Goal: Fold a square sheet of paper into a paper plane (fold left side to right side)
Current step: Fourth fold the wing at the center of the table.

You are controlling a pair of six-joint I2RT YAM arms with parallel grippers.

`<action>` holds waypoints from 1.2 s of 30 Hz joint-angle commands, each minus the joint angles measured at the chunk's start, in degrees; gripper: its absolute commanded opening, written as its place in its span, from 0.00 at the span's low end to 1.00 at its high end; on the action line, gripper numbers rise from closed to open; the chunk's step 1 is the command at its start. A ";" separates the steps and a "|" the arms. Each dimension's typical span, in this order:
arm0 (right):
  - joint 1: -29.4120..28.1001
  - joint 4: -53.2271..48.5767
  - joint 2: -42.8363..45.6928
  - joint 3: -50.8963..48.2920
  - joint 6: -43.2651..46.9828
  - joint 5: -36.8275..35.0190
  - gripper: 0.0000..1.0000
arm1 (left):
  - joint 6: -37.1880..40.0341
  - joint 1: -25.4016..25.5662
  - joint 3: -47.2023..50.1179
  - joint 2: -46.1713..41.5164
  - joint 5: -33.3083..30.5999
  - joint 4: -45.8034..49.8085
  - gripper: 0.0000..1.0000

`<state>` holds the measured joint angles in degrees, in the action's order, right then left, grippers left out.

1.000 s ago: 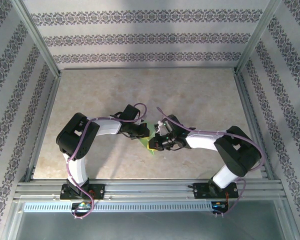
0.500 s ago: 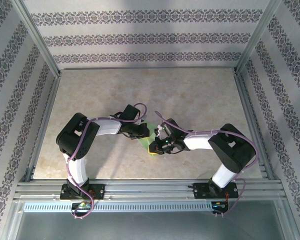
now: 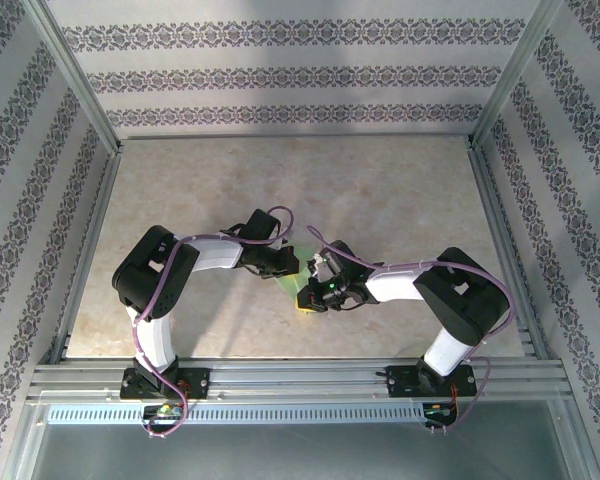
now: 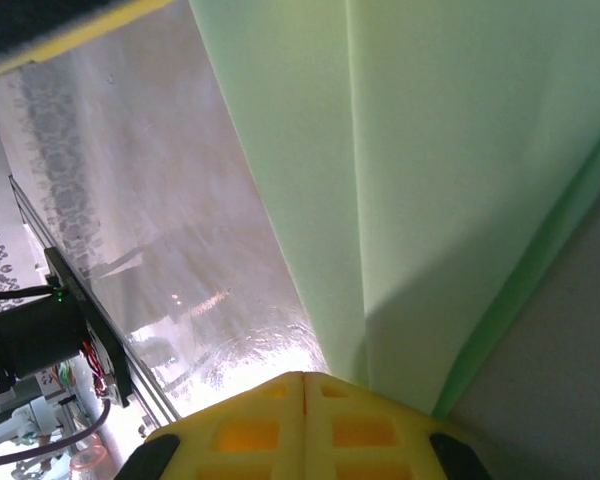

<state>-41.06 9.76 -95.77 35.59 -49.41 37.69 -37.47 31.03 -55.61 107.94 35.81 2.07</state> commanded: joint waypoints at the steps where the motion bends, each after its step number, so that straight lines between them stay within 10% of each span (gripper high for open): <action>1: -0.66 -0.17 -0.08 -1.05 -0.41 -1.69 0.00 | 1.65 -0.26 1.54 0.93 -3.12 5.44 0.00; 36: -2.53 -3.65 -0.08 -1.80 0.53 -1.96 0.00 | 1.35 -0.63 1.98 1.05 -3.56 5.17 0.00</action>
<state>-42.65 9.96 -96.07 35.33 -49.56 36.40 -37.47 31.00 -55.61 107.94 35.79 2.07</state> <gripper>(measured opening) 0.055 0.066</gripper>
